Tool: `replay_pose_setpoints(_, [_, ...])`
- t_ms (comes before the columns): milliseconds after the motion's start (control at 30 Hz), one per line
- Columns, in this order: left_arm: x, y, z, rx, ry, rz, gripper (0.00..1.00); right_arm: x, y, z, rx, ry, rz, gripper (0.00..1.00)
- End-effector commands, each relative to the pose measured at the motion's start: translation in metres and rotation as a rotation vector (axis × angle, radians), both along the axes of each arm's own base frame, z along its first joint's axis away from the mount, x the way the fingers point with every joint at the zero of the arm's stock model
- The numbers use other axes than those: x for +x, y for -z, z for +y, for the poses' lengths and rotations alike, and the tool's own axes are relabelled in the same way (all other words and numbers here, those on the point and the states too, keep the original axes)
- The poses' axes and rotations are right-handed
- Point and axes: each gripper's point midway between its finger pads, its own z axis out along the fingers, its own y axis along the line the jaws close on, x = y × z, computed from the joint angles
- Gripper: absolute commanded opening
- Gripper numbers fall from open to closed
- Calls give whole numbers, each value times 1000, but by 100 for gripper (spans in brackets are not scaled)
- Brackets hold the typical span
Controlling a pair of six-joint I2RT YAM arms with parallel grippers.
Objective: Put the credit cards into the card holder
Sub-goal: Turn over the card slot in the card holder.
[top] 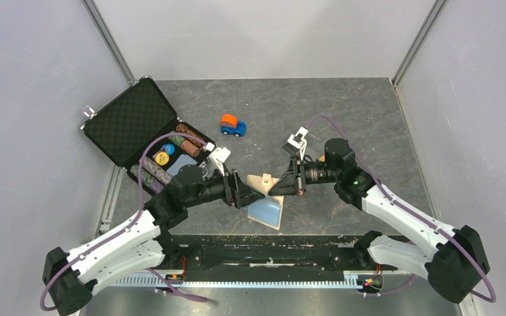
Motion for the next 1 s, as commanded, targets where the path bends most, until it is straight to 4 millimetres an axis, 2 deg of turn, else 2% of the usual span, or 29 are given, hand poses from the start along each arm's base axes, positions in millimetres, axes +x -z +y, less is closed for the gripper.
replay_pose_setpoints(0, [-12, -32, 1, -110, 54, -60, 81, 3, -18, 5, 46, -32, -38, 0])
replay_pose_setpoints(200, [-27, -39, -1, -173, 124, -54, 70, 9, -21, 10, 60, -35, -27, 0])
replay_pose_setpoints(433, [-19, -28, -5, -135, 111, -28, 63, 7, -25, 12, 92, -45, -6, 3])
replay_pose_setpoints(533, [-12, -26, -5, -120, 73, -27, 51, 7, -20, 11, 84, -38, 5, 8])
replay_pose_setpoints(633, [-3, -26, -1, -104, 13, -30, 32, 6, -13, 9, 74, -20, 17, 27])
replay_pose_setpoints(833, [5, -22, 8, -61, -57, -13, 4, 18, 2, 5, 13, 67, 5, 61])
replay_pose_setpoints(967, [2, -12, 14, -2, -69, 35, 2, 30, 9, 0, -76, 128, -55, 84])
